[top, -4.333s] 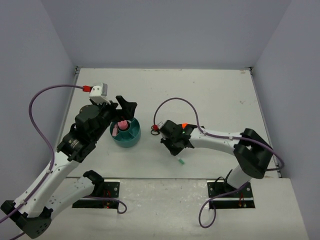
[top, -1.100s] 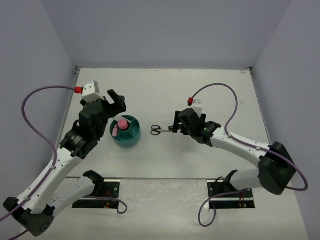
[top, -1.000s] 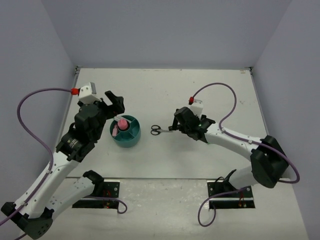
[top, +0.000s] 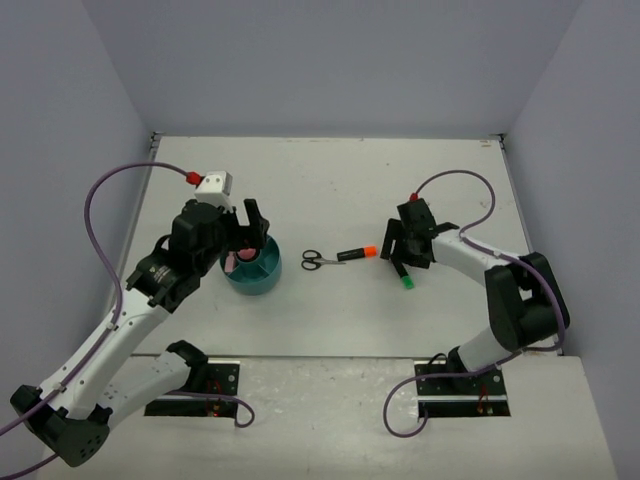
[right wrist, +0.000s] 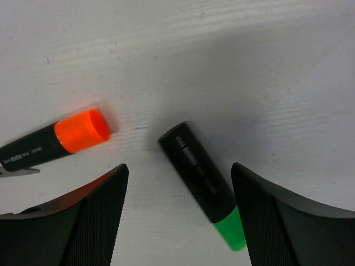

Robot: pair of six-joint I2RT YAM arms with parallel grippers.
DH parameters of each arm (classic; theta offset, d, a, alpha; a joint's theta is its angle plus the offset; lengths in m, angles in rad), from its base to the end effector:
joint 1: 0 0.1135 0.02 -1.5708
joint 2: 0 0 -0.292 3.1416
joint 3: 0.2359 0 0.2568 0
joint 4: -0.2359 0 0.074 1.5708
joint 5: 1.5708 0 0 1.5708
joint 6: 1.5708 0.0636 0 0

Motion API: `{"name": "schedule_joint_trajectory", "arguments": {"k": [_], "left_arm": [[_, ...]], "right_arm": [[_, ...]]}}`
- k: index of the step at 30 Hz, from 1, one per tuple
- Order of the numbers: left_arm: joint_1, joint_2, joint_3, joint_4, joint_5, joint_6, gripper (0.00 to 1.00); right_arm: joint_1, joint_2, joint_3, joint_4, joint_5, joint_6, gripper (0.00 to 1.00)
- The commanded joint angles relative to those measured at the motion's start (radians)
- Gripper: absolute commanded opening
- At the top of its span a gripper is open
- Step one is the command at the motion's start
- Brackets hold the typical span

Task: Sort the stationery into containers
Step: Pick up the pen from the center of the board.

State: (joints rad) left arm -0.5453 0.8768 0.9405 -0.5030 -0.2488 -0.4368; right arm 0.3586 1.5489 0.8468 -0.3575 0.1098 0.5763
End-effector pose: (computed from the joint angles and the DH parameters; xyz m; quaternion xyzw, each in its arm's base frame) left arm 0.1803 -0.0910 0.3561 -0.0210 0.8400 -0.1585 0.5184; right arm 0.2929 0.1023 0.1703 0.1187 0.9588 0.0664 0.2493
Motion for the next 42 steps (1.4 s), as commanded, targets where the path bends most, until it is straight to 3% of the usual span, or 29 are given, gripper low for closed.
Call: {"name": "schedule_joint_trajectory", "arguments": {"k": [1,7,14,21,26,29,32,37,42], "left_arm": [[0.002,-0.022,-0.001,0.008,0.029,0.039,1.0],[0.002,-0.027,-0.005,0.011,0.04,0.041,1.0],[0.002,-0.035,-0.006,0.021,0.063,0.036,1.0],[0.002,-0.038,-0.008,0.021,0.084,0.033,1.0],[0.002,-0.05,-0.007,0.035,0.139,0.02,1.0],[0.002,-0.057,-0.014,0.071,0.213,-0.001,1.0],[0.004,-0.064,-0.03,0.136,0.385,-0.039,1.0],[0.002,-0.053,-0.069,0.298,0.6,-0.145,1.0],[-0.078,0.023,-0.144,0.486,0.647,-0.277,1.0]], "right_arm": [[0.01,0.021,0.04,-0.058,-0.005,0.0,0.68],[0.017,0.017,0.041,-0.097,0.019,0.022,0.61],[0.082,0.067,0.083,-0.184,0.048,0.006,0.4],[0.135,0.111,0.121,-0.241,0.071,0.005,0.47],[0.155,0.103,0.115,-0.21,0.047,-0.018,0.03],[0.164,0.026,0.083,-0.179,0.03,-0.042,0.0],[0.191,-0.08,0.056,-0.147,0.043,-0.089,0.0],[0.286,-0.401,-0.015,-0.04,-0.044,-0.18,0.0],[0.399,-0.647,-0.071,0.079,-0.057,-0.135,0.0]]}}
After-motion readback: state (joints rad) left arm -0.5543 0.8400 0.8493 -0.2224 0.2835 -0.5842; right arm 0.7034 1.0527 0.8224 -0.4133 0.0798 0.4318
